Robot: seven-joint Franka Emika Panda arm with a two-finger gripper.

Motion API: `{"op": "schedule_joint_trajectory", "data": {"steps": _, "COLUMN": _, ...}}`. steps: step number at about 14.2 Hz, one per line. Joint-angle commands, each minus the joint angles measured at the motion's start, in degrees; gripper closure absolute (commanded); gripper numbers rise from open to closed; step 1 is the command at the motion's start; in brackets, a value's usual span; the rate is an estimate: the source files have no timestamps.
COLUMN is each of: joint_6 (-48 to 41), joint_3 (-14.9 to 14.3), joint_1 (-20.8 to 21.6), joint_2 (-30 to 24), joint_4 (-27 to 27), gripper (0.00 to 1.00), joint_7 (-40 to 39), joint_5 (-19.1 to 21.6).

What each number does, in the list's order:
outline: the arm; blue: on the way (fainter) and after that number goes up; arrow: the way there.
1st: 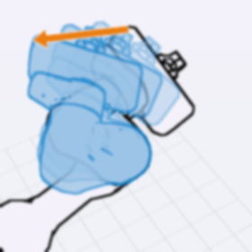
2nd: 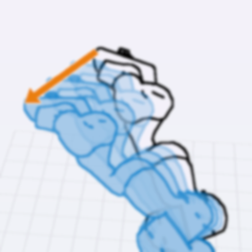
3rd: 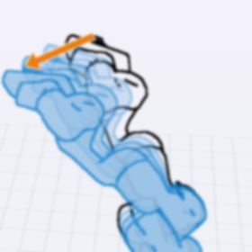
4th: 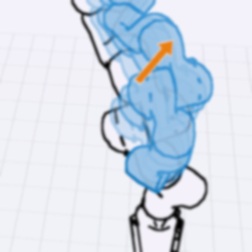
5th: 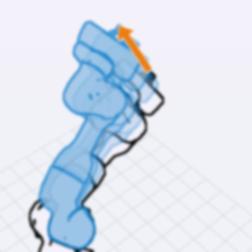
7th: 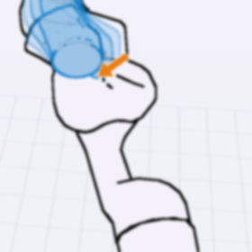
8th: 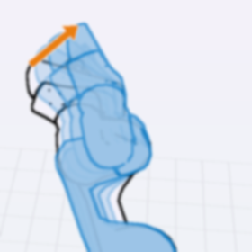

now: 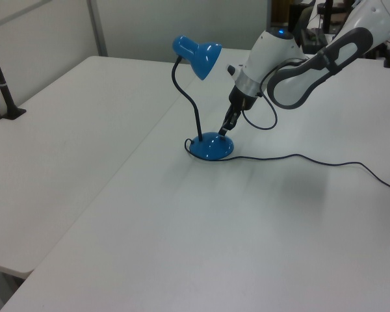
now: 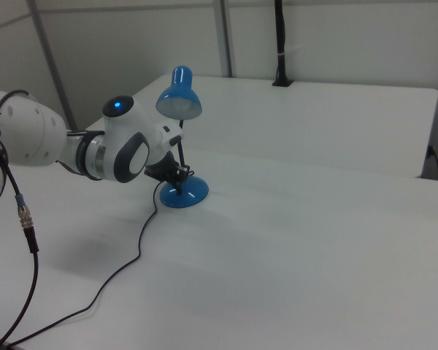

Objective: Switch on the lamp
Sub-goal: 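Lower the gripper onto the switch on the lamp base, then press down on the base switch with the gripper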

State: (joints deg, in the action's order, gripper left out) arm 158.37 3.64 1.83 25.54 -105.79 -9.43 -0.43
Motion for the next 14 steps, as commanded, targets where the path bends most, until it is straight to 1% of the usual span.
{"op": "schedule_joint_trajectory", "data": {"steps": 1, "joint_6": 1.15, "joint_3": 0.49, "joint_1": -0.25, "joint_2": 1.26, "joint_4": 0.93, "gripper": 1.00, "joint_7": 0.29, "joint_5": 0.96}}
{"op": "schedule_joint_trajectory", "data": {"steps": 5, "joint_6": 2.38, "joint_3": 0.49, "joint_1": -0.69, "joint_2": 2.05, "joint_4": 1.11, "gripper": 1.00, "joint_7": 0.29, "joint_5": 0.61}}
{"op": "schedule_joint_trajectory", "data": {"steps": 8, "joint_6": 2.38, "joint_3": 0.49, "joint_1": -0.78, "joint_2": 3.11, "joint_4": 2.51, "gripper": 1.00, "joint_7": 0.29, "joint_5": 0.52}}
{"op": "schedule_joint_trajectory", "data": {"steps": 12, "joint_6": 2.47, "joint_3": 0.58, "joint_1": -0.96, "joint_2": 3.37, "joint_4": 2.51, "gripper": 1.00, "joint_7": -0.32, "joint_5": -0.01}}
{"op": "schedule_joint_trajectory", "data": {"steps": 14, "joint_6": 2.56, "joint_3": 0.58, "joint_1": -1.04, "joint_2": 4.34, "joint_4": 2.51, "gripper": 1.00, "joint_7": -0.41, "joint_5": -0.53}}
